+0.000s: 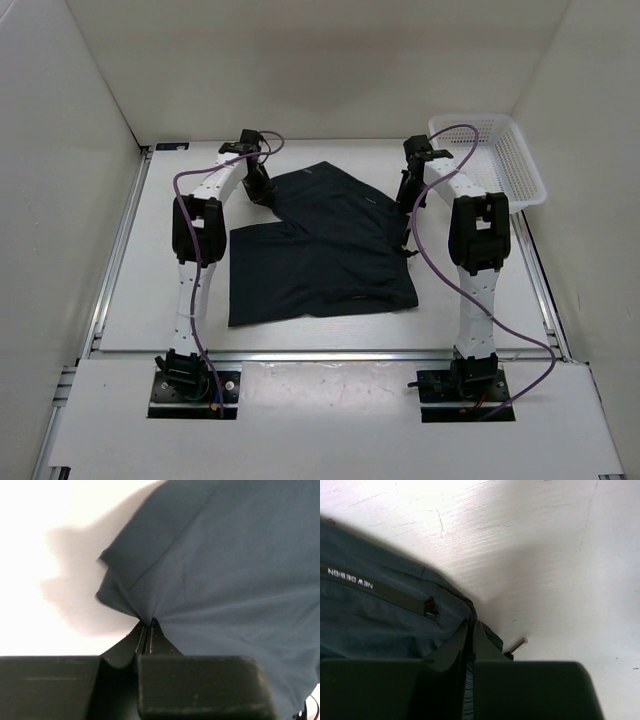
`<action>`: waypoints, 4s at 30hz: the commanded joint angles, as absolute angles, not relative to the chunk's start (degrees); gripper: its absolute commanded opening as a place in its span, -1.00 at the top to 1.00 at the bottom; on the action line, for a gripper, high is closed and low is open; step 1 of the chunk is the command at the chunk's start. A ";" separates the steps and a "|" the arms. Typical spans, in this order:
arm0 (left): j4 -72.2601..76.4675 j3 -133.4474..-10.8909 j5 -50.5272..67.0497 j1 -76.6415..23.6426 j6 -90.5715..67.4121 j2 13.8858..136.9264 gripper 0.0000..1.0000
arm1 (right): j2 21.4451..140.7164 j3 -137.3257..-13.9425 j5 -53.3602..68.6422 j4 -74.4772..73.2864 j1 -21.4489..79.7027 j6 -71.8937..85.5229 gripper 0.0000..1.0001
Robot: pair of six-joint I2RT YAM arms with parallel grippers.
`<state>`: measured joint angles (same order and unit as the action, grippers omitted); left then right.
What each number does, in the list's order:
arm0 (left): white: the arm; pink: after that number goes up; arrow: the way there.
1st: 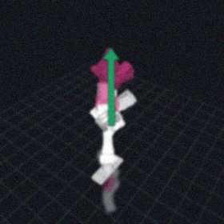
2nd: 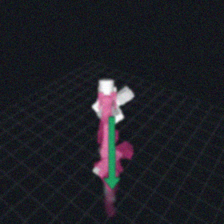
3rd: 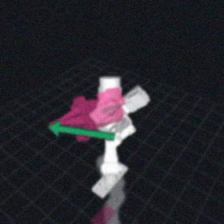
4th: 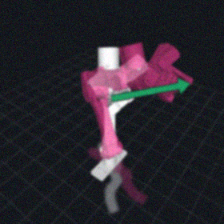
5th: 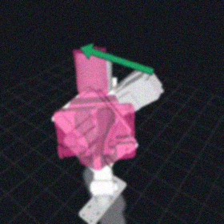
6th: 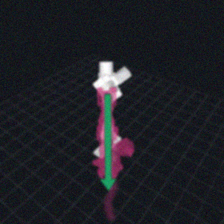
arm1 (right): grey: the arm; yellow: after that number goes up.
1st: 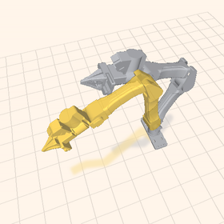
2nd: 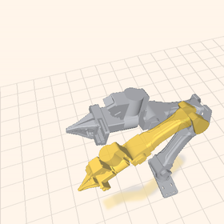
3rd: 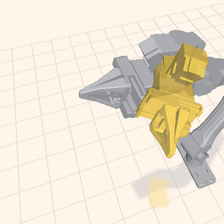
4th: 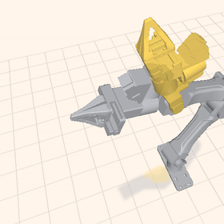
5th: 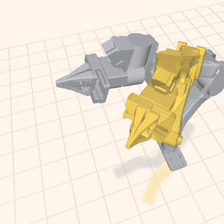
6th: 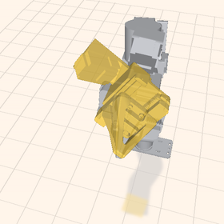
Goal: Fold and stack the shorts
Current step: Flatten the shorts out, then fold the shorts
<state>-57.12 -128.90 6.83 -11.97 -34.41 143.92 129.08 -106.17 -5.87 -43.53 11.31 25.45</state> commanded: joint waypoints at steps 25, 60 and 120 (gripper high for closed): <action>-58.97 -115.47 3.77 -6.60 -27.87 127.17 0.30 | 124.98 -105.82 -7.12 -43.68 11.34 23.55 1.00; -61.52 -135.80 0.71 -14.24 -27.51 141.86 0.36 | 123.93 -104.68 -7.73 -44.21 11.34 24.60 1.00; -45.62 -52.37 2.99 1.85 -42.89 93.59 0.18 | 65.56 -29.10 21.97 -20.16 18.02 59.85 -0.98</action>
